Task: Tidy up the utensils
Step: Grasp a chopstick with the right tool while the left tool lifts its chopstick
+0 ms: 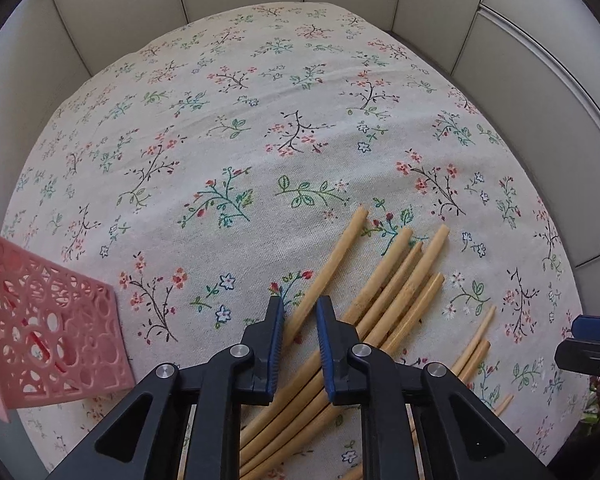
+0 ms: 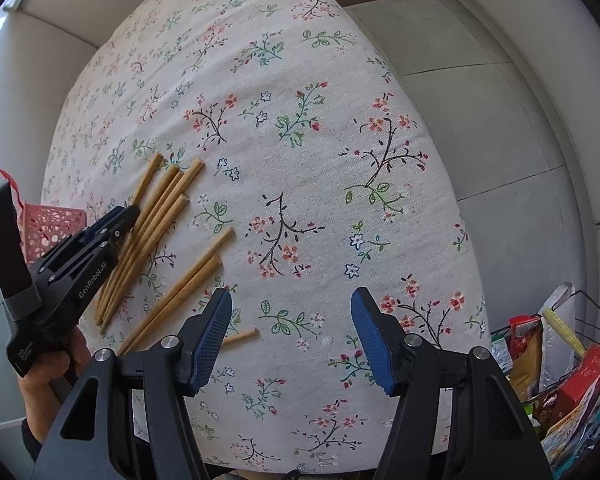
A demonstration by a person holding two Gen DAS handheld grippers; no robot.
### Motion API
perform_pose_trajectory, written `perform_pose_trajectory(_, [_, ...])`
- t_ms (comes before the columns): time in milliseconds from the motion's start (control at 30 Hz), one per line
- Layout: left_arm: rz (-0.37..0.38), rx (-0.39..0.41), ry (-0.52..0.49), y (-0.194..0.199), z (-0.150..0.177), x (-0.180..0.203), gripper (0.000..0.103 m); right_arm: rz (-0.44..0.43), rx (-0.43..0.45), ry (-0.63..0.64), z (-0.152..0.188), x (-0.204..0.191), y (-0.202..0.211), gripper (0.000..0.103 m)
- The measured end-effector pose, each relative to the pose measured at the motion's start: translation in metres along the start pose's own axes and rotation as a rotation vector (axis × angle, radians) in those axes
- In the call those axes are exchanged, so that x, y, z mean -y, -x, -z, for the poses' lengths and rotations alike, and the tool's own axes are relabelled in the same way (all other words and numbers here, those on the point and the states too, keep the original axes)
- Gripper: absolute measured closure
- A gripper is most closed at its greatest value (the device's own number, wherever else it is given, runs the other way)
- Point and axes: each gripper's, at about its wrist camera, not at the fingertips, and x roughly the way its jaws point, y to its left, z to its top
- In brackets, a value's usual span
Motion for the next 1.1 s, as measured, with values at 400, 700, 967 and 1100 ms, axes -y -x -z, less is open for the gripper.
perform_pose_trajectory(400, [0.068,-0.008,0.021,0.008,0.001,-0.004,0.089,-0.010,-0.003,-0.002,-0.006,-0.006,-0.003,0.038])
perform_pose_trajectory(700, [0.030,0.050,0.050,-0.005,-0.013,0.005,0.091,-0.015,-0.007,-0.017,-0.012,-0.008,-0.004,0.038])
perform_pose_trajectory(967, [0.005,0.198,0.062,0.053,-0.006,-0.002,0.093,-0.056,0.027,-0.043,-0.026,-0.021,0.004,0.038])
perform_pose_trajectory(1100, [0.028,0.280,0.071,0.089,0.003,-0.008,0.093,-0.076,0.048,-0.058,-0.032,-0.027,0.008,0.038])
